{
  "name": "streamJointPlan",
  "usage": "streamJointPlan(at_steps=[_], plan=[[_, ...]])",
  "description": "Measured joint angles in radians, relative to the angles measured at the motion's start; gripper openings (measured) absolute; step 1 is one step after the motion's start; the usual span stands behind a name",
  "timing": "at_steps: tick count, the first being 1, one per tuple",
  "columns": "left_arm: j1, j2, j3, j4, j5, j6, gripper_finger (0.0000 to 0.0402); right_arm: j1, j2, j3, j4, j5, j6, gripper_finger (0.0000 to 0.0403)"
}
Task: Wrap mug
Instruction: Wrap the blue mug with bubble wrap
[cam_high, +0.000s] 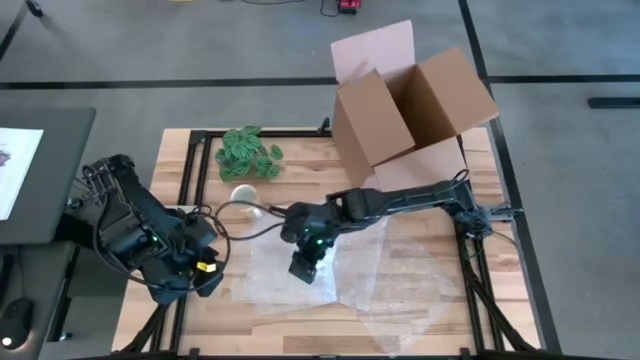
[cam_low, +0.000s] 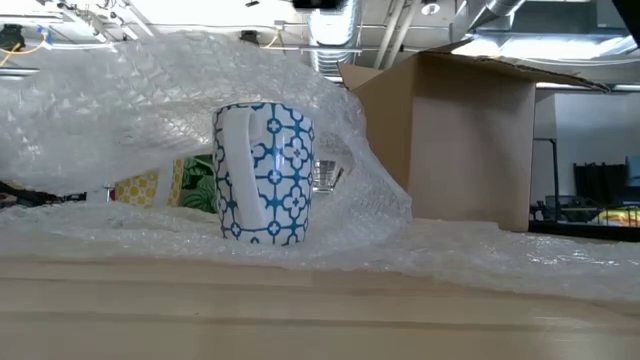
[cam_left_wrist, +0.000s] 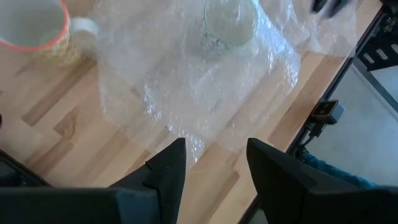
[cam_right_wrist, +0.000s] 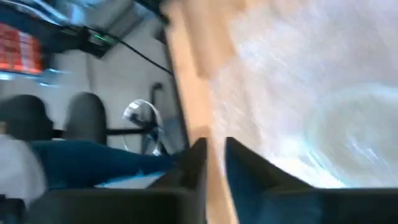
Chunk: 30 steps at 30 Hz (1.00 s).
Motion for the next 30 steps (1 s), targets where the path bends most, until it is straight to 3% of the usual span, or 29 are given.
streamJointPlan(at_steps=[2, 8, 14, 21, 30], plan=[[0.000, 0.000, 0.000, -0.001, -0.019, 0.000, 0.0152, -0.008, 0.031, 0.003, 0.010, 0.006, -0.003, 0.0008], [0.000, 0.000, 0.000, 0.000, -0.039, 0.000, 0.0152, -0.026, 0.106, 0.002, -0.071, 0.016, -0.007, 0.0002], [0.000, 0.000, 0.000, 0.000, -0.059, -0.001, 0.0152, -0.030, 0.169, 0.000, -0.161, 0.119, -0.003, 0.0000], [0.001, 0.000, 0.000, 0.003, -0.097, -0.002, 0.0152, -0.038, 0.244, 0.003, -0.206, 0.155, -0.030, 0.0000], [0.001, 0.000, 0.000, 0.014, -0.102, -0.003, 0.0152, -0.048, 0.212, -0.001, -0.224, 0.182, -0.045, 0.0000]])
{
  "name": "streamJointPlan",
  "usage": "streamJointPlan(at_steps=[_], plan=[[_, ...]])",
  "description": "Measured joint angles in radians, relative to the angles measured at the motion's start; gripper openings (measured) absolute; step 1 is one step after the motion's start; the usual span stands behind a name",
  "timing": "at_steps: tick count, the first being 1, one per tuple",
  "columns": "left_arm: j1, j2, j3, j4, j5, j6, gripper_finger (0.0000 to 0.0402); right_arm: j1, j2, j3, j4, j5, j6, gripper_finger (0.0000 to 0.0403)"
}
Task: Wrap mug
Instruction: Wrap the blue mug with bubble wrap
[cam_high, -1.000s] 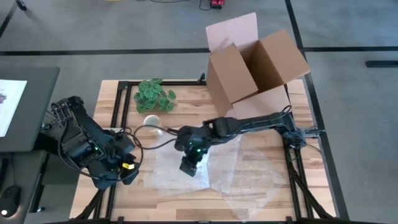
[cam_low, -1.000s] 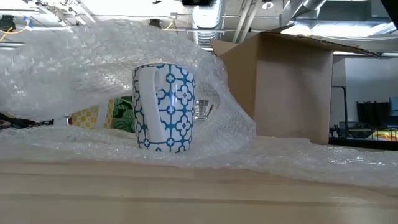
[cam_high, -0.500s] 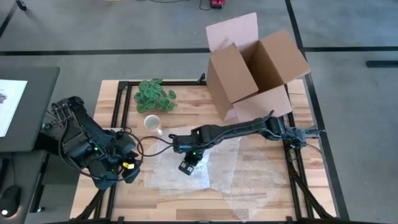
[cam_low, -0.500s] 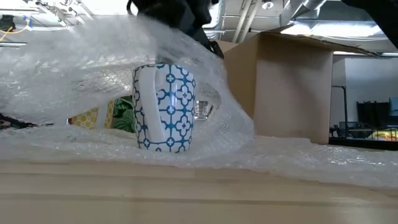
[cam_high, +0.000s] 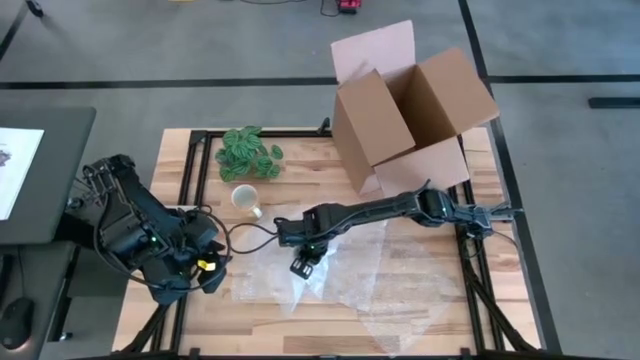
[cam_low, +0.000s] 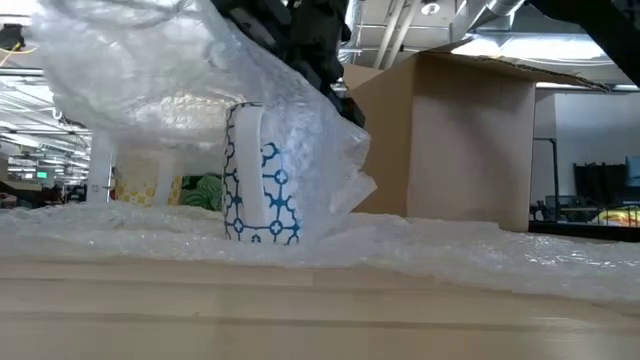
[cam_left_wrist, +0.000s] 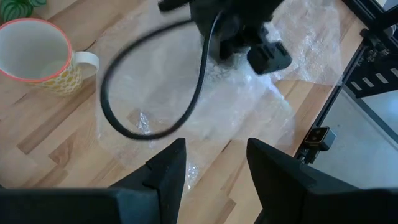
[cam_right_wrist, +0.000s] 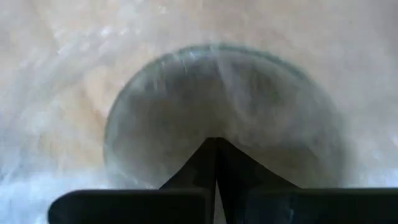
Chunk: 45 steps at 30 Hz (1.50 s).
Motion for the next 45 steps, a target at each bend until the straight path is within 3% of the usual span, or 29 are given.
streamJointPlan(at_steps=[12, 18, 30, 45], plan=[[0.000, 0.000, 0.000, 0.004, -0.001, 0.008, 0.0152, 0.000, -0.122, 0.002, 0.034, -0.045, 0.034, 0.0000], [0.000, 0.000, 0.000, 0.003, -0.003, 0.038, 0.0152, 0.015, -0.034, 0.003, 0.100, -0.004, 0.026, 0.0000], [0.000, -0.001, 0.000, 0.003, -0.009, 0.043, 0.0152, -0.003, 0.082, 0.007, 0.022, 0.060, 0.019, 0.0000], [0.000, -0.001, 0.000, 0.008, -0.010, 0.027, 0.0152, -0.011, -0.106, 0.001, -0.017, 0.008, 0.073, 0.0000]])
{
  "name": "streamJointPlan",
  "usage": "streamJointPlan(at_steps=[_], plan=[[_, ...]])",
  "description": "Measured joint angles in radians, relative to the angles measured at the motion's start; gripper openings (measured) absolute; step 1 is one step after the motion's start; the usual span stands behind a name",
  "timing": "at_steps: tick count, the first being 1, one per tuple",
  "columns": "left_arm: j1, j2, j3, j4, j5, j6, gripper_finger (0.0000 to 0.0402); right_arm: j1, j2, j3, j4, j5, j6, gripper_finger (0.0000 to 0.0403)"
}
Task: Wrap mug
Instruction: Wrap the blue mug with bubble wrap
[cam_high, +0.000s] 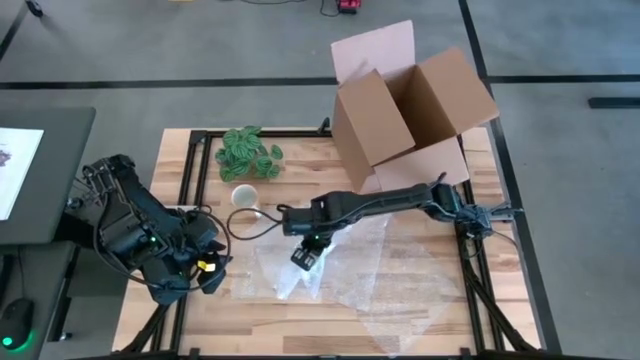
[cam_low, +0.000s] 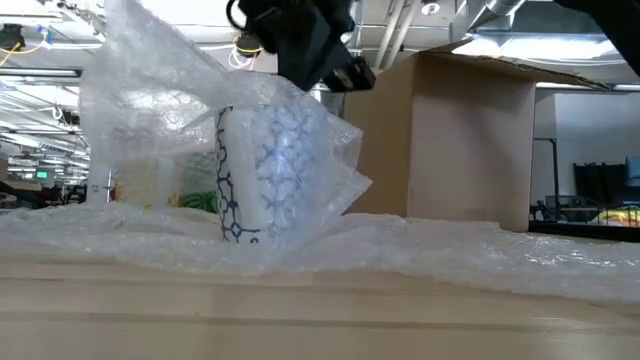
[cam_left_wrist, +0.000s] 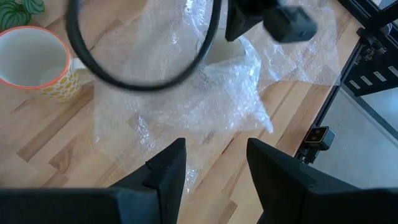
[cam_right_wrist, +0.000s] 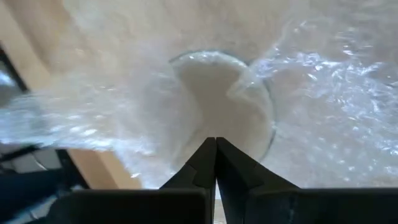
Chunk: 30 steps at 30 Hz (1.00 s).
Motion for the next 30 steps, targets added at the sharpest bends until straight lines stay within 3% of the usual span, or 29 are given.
streamJointPlan(at_steps=[5, 9, 20, 30], plan=[[0.000, 0.000, 0.000, 0.000, 0.000, 0.006, 0.0152, 0.010, -0.040, 0.002, 0.109, -0.005, 0.014, 0.0000], [0.000, 0.000, 0.000, -0.002, 0.000, 0.018, 0.0152, 0.026, -0.002, 0.003, 0.170, -0.007, 0.014, 0.0000], [0.000, 0.000, 0.000, -0.007, -0.001, 0.026, 0.0152, 0.019, 0.159, 0.003, 0.084, 0.021, -0.020, 0.0000], [0.000, 0.000, 0.000, -0.005, -0.005, 0.021, 0.0152, 0.018, 0.182, 0.004, 0.050, 0.032, -0.049, 0.0000]])
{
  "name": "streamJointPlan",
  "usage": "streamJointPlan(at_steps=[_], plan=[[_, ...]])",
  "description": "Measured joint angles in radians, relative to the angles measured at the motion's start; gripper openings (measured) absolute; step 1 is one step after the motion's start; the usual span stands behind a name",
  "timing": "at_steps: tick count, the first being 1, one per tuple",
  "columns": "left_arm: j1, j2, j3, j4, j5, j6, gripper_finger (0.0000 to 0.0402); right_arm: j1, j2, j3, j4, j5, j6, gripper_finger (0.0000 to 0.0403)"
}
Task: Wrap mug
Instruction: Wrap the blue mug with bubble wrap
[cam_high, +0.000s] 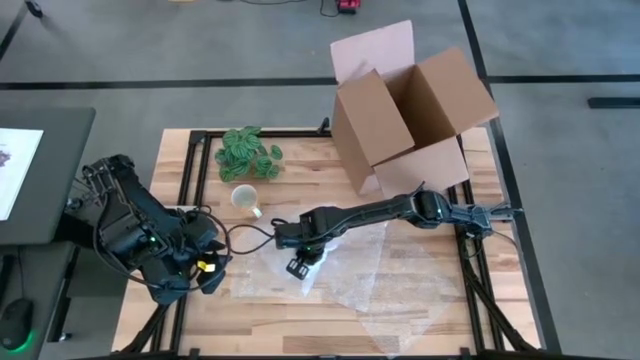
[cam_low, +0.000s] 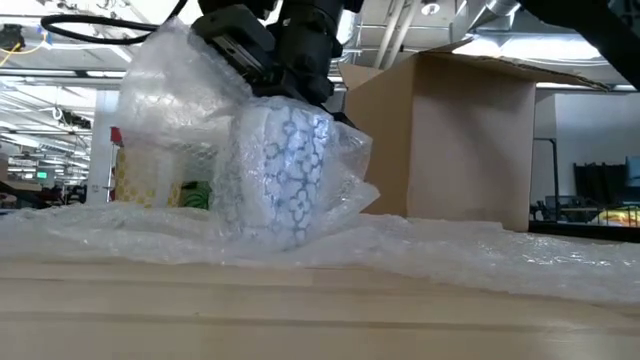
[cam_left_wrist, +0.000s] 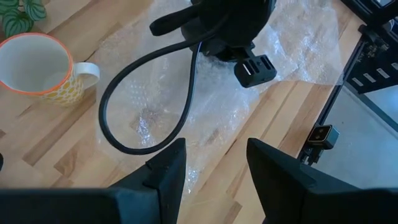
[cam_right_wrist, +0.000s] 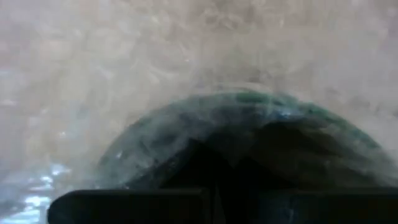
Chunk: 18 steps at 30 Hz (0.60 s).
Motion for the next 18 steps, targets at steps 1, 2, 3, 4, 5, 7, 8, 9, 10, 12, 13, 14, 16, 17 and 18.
streamJointPlan(at_steps=[1, 2, 3, 4, 5, 7, 8, 9, 10, 12, 13, 14, 16, 17, 18], plan=[[0.000, 0.000, 0.000, 0.000, 0.000, 0.000, 0.0152, 0.000, -0.009, -0.001, -0.002, -0.004, -0.001, 0.0000], [0.000, 0.000, 0.000, 0.001, 0.000, -0.001, 0.0152, 0.000, -0.019, -0.003, -0.003, -0.006, -0.001, 0.0000], [0.000, 0.000, 0.000, 0.001, 0.000, -0.001, 0.0152, 0.000, -0.031, -0.005, -0.008, -0.006, -0.001, 0.0000], [0.000, 0.000, 0.000, 0.001, 0.000, -0.001, 0.0152, 0.000, -0.046, -0.007, -0.013, -0.008, -0.001, 0.0000], [0.000, 0.000, 0.000, 0.001, 0.000, -0.001, 0.0152, -0.003, -0.066, -0.007, -0.015, -0.012, -0.001, 0.0000], [0.000, 0.000, 0.000, 0.001, 0.000, -0.002, 0.0152, -0.006, -0.109, -0.006, -0.015, -0.028, -0.001, 0.0000], [0.000, 0.000, 0.000, 0.002, 0.000, -0.002, 0.0152, -0.009, -0.134, -0.004, -0.020, -0.032, -0.001, 0.0000], [0.000, 0.000, 0.000, 0.002, 0.000, -0.003, 0.0152, -0.010, -0.155, -0.004, -0.028, -0.033, -0.001, 0.0000], [0.000, 0.000, 0.000, 0.002, 0.000, -0.003, 0.0152, -0.010, -0.172, -0.003, -0.029, -0.034, 0.000, 0.0000], [0.000, 0.000, 0.000, 0.002, 0.000, -0.003, 0.0152, -0.010, -0.199, -0.003, -0.019, -0.034, 0.007, 0.0000], [0.000, 0.000, 0.000, 0.002, 0.000, -0.003, 0.0152, -0.010, -0.208, -0.004, -0.012, -0.034, 0.007, 0.0000], [0.000, 0.000, 0.000, 0.002, 0.000, -0.003, 0.0152, -0.009, -0.217, -0.004, 0.005, -0.034, 0.008, 0.0000], [0.000, 0.000, 0.000, 0.002, 0.000, -0.003, 0.0152, -0.008, -0.227, -0.003, 0.044, -0.034, 0.007, 0.0000], [0.000, 0.000, 0.000, 0.002, 0.000, -0.003, 0.0152, -0.008, -0.229, -0.002, 0.059, -0.035, 0.008, 0.0000], [0.000, 0.000, 0.000, 0.002, 0.000, -0.003, 0.0152, -0.008, -0.225, -0.002, 0.072, -0.035, 0.007, 0.0000]])
